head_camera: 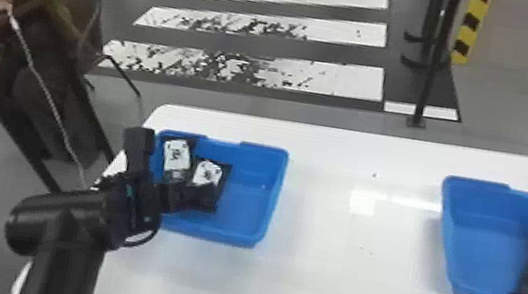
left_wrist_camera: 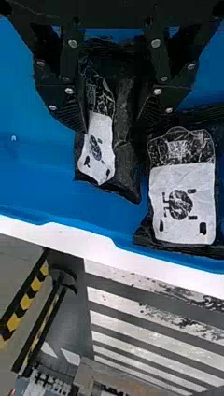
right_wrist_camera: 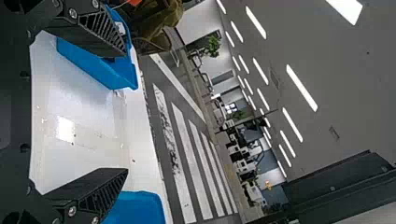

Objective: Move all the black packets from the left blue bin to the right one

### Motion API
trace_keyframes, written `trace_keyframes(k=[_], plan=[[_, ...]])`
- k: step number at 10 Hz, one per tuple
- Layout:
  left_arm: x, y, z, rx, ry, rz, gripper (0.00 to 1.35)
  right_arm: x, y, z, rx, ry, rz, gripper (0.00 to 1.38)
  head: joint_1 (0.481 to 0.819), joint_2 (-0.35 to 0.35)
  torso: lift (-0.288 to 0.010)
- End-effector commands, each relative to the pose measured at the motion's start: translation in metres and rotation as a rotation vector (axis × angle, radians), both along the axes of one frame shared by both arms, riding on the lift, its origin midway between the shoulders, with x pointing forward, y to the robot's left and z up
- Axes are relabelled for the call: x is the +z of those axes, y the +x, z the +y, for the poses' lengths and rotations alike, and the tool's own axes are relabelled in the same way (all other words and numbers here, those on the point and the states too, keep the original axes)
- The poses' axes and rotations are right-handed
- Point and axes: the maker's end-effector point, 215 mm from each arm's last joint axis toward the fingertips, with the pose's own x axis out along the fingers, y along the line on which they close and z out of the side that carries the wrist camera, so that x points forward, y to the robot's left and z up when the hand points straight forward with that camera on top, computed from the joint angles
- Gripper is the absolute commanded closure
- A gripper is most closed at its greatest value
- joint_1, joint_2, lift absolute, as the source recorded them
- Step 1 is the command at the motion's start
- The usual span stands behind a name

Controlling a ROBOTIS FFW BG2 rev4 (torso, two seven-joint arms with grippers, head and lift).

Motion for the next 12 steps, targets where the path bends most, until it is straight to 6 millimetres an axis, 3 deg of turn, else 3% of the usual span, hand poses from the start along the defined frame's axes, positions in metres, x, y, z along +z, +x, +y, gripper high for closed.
trace_keyframes(k=[1,2,4,5,7,10,12], plan=[[0.011,0.003,-0.012,-0.029,-0.032,-0.067,1.21,-0.002,-0.001,0.001,0.002,0.005,0.005,0.15,0.695,0.247,-0.140],[0.029,-0.004,-0.029,-0.064,-0.054,-0.110,1.21,-0.001,0.000,0.001,0.005,0.004,0.004,0.15,0.695,0.238,-0.140],[0.084,-0.024,-0.058,-0.131,-0.064,-0.239,1.21,0.004,0.006,0.006,0.023,0.031,-0.011,0.15,0.695,0.214,-0.140],[0.113,-0.037,-0.083,-0.185,-0.082,-0.298,1.21,-0.005,0.015,0.014,0.075,0.067,-0.012,0.15,0.695,0.201,-0.140],[0.156,-0.060,-0.145,-0.303,-0.170,-0.398,1.21,0.010,0.036,0.036,0.159,0.130,-0.042,0.16,0.695,0.158,-0.140],[0.187,-0.089,-0.237,-0.470,-0.294,-0.449,1.21,0.026,0.050,0.093,0.320,0.300,-0.030,0.16,0.695,0.101,-0.140],[0.193,-0.113,-0.298,-0.581,-0.395,-0.433,1.21,0.023,0.061,0.100,0.344,0.330,-0.012,0.16,0.695,0.070,-0.140]])
